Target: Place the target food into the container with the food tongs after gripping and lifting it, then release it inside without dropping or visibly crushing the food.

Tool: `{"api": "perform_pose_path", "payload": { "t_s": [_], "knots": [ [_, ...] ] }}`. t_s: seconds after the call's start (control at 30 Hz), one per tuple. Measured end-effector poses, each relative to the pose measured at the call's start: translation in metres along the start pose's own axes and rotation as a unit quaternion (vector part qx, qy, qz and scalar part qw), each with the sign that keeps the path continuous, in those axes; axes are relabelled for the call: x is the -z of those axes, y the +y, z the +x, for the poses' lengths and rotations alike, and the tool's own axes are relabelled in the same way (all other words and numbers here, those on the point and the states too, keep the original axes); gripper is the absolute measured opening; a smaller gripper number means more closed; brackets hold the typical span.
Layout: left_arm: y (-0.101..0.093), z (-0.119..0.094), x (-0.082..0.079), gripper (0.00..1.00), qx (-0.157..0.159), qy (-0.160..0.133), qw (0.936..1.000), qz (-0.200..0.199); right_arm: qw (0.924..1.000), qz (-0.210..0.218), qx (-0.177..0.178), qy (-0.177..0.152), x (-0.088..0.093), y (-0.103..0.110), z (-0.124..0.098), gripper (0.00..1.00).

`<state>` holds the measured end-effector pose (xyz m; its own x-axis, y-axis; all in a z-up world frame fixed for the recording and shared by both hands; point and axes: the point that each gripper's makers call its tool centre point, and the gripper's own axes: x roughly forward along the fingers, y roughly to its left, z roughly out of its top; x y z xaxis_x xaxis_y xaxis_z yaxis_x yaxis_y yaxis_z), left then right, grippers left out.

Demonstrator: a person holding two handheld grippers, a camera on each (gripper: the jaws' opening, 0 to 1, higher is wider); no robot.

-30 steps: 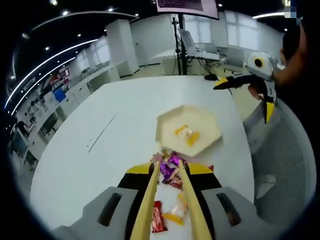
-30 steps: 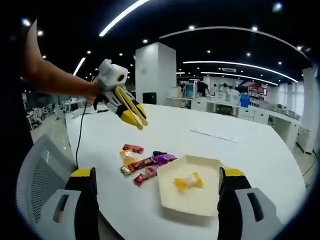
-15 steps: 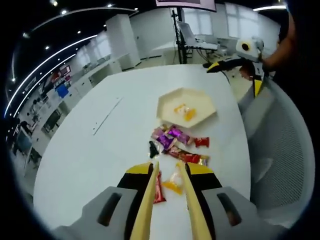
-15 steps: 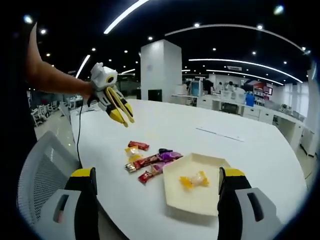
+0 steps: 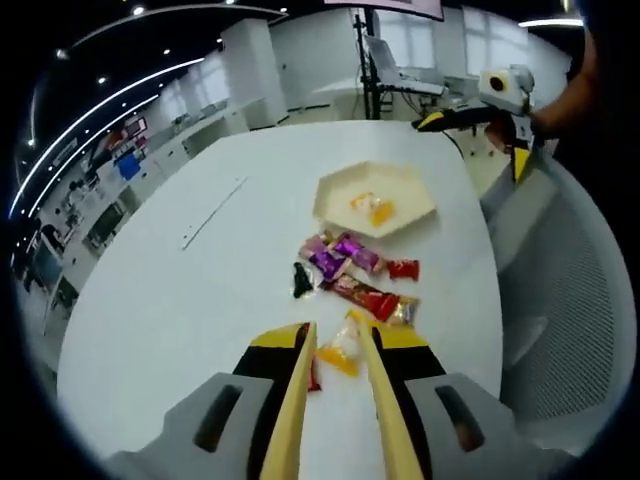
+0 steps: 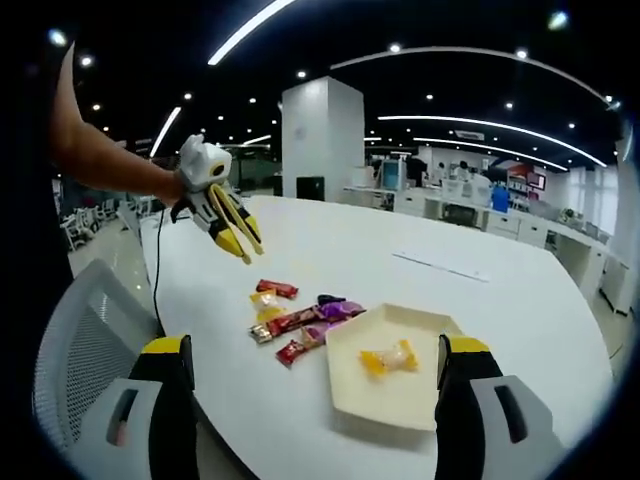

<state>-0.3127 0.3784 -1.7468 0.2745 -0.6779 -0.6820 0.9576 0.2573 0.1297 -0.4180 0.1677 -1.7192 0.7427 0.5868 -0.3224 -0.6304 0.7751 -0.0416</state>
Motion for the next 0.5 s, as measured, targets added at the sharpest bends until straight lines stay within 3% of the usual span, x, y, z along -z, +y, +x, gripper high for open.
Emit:
{"api": "perform_pose_path", "payload": {
  "t_s": [0.07,0.13,0.2,0.37,0.5],
  "knots": [
    [-0.001,0.004,0.004,0.23,0.001,0.004,0.9999,0.013,1.0,-0.002,0.004,0.004,0.002,-0.002,0.0,1.0],
    [0.001,0.009,0.016,0.21,-0.003,0.039,0.9969,0.069,1.0,0.001,0.003,0.004,0.002,-0.002,0.0,1.0],
    [0.0,0.015,0.024,0.21,-0.006,0.044,0.9988,0.02,1.0,0.0,0.004,0.002,0.001,-0.002,0.0,1.0],
    [0.001,0.024,0.033,0.22,-0.02,0.029,0.9979,-0.054,1.0,-0.008,0.005,0.003,0.001,0.0,0.0,1.0],
    [-0.004,0.028,0.032,0.22,-0.01,0.014,0.9994,-0.029,0.9999,-0.013,0.004,0.004,0.001,0.0,0.001,1.0]
  ]
}}
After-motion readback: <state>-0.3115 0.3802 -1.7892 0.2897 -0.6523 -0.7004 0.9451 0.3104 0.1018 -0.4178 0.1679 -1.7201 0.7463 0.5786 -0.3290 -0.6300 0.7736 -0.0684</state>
